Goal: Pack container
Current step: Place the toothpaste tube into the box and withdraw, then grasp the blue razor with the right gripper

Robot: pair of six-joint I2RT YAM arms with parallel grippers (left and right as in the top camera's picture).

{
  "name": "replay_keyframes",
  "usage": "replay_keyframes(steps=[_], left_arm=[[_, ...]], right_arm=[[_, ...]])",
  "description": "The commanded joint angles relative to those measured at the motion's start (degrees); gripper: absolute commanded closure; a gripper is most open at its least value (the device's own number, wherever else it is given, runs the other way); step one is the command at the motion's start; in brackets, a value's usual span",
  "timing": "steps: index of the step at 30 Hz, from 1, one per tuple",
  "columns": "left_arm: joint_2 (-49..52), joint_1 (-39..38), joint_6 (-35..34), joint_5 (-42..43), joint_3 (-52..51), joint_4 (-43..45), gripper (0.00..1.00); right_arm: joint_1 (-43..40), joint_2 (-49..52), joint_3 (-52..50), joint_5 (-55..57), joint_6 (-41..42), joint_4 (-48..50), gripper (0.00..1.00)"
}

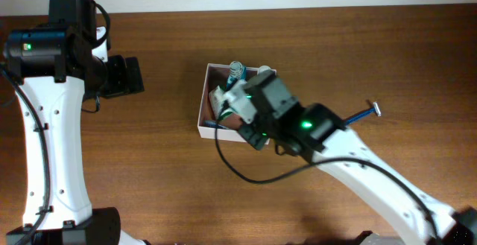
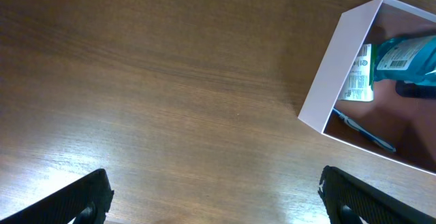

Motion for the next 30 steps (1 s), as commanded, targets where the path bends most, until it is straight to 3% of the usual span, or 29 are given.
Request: replay_keyframes(steps=[1,4,5,6,10,16,20,24,30], left_arm=[[0.0,0.1,-0.1,-0.4,0.8,-0.1,0.01],[0.0,0.1,-0.1,-0.4,0.8,-0.1,0.01],[0.0,0.1,-0.1,-0.4,0.8,-0.1,0.01],[0.0,0.1,-0.1,-0.4,0.8,-0.1,0.01],[0.0,0.1,-0.1,-0.4,0.8,-0.1,0.01],[0.0,0.1,-0.1,-0.4,0.8,-0.1,0.01],[0.0,0.1,-0.1,-0.4,0.8,-0.1,0.01],[0.0,0.1,-0.1,-0.4,0.8,-0.1,0.01],[0.0,0.1,-0.1,-0.4,0.8,-0.1,0.01]], right_arm=[[-0.8,5.7,-0.2,4.2,-14.6,5.2,0.96],[-1.2,8.7,-0.2,4.2,-15.4,9.2,0.92],[-1.2,9.3,-0.2,4.5,-15.4,10.0,0.67],[-1.1,9.4,-0.2,4.4,-15.3,10.2,0.49],[-1.0,6.9,1.0,4.4,-10.0,7.6,0.48],[-6.2,-2.0,2.4,4.5,15.8,-1.1,0.46],[-18.2,-5.5,2.4,4.4,31.9,-11.1,0.45],[-30.4,-3.9,1.8,4.4,37.9,-15.8,0.46],[-43.3,2.7,-1.1,4.2,41.1,-14.5,0.45]])
